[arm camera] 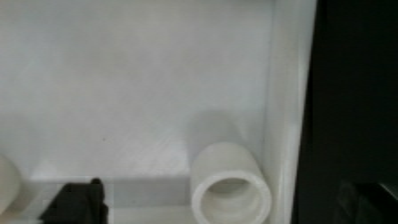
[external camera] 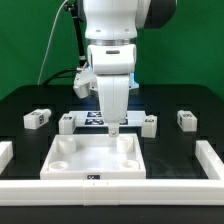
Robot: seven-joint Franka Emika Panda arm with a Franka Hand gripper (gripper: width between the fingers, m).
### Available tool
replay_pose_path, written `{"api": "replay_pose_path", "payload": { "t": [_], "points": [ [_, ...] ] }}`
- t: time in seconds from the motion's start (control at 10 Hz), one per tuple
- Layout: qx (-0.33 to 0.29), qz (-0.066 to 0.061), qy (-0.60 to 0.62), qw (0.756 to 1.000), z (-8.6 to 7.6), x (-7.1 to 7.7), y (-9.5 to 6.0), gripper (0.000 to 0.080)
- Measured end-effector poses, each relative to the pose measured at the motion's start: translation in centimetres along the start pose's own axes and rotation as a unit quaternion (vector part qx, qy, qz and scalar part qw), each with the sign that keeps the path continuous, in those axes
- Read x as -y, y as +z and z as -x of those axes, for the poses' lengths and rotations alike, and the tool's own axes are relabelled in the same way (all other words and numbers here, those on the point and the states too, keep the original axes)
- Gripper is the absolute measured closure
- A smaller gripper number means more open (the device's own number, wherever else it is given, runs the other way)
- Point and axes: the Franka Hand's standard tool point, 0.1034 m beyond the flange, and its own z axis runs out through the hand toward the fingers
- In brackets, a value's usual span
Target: Assemble one leg
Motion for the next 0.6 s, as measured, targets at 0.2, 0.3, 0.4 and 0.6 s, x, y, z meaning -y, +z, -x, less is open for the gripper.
{"api": "replay_pose_path", "payload": {
  "t": [0.2,0.3,0.4,0.6],
  "points": [
    [0.000,0.000,0.000,1.000,0.0,0.0,0.1,0.0150],
    [-0.001,-0.003,0.000,1.000,0.0,0.1,0.4,0.0150],
    [-0.002,-0.011,0.000,1.000,-0.1,0.4,1.3,0.0150],
    [-0.006,-0.007,0.003,1.000,0.6,1.7,3.2,0.0150]
  ]
}}
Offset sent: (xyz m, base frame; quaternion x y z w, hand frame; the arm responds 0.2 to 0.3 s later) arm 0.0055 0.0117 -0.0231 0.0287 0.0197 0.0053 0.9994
